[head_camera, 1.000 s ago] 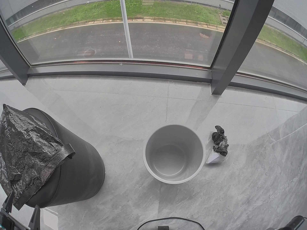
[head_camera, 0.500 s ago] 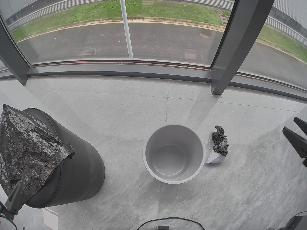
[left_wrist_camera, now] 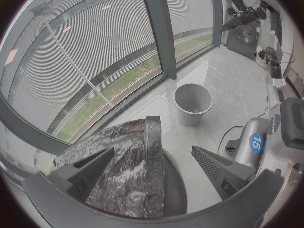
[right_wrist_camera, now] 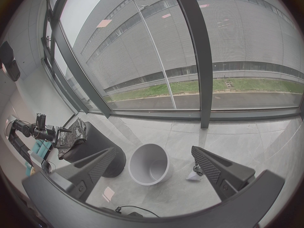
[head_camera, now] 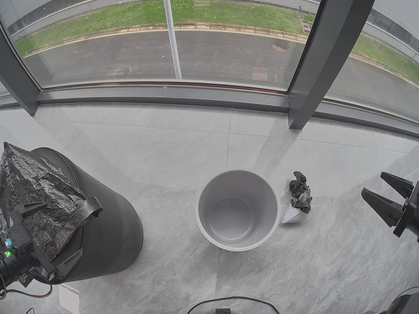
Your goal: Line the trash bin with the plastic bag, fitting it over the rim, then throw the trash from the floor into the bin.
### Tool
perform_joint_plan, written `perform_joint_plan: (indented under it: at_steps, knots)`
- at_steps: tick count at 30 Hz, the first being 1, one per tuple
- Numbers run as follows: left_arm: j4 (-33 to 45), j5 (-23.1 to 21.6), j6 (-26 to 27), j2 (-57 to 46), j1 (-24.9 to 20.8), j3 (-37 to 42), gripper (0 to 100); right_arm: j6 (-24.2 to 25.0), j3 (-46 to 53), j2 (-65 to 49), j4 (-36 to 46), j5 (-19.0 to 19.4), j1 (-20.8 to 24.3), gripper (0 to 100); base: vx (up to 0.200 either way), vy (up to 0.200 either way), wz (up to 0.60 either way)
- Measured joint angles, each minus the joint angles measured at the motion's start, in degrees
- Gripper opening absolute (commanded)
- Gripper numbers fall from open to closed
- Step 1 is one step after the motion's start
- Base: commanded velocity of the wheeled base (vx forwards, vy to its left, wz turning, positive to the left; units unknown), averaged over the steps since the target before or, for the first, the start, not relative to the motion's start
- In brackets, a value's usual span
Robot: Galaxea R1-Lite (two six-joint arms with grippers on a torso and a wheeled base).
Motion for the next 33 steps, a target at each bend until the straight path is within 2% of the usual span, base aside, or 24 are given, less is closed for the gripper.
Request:
perform_joint_plan:
  at_steps: [4,13,18,27,33]
  knots:
    - [-5.17,1.83,2.85,5.67,-1.11,-1.43,100,0.05,0.35,0.69,-0.07,-0.07,0.22,100,0.0,0.0,0.0]
    - [-19.81,7.02,4.02,15.98,-3.21,-2.17,100,0.11,1.06,1.57,-0.27,-0.09,0.28,100,0.0,0.0,0.0]
    - [-21.49,9.81,4.19,18.85,-4.74,-1.87,100,0.13,1.23,1.72,-0.29,-0.07,0.3,100,0.0,0.0,0.0]
    - [-21.82,10.45,4.39,19.9,-5.57,-1.65,100,0.13,1.65,1.66,-0.29,-0.07,0.3,100,0.0,0.0,0.0]
    - [-22.58,12.96,7.17,19.92,-5.6,-0.88,100,0.13,1.73,1.5,-0.29,-0.07,0.37,100,0.0,0.0,0.0]
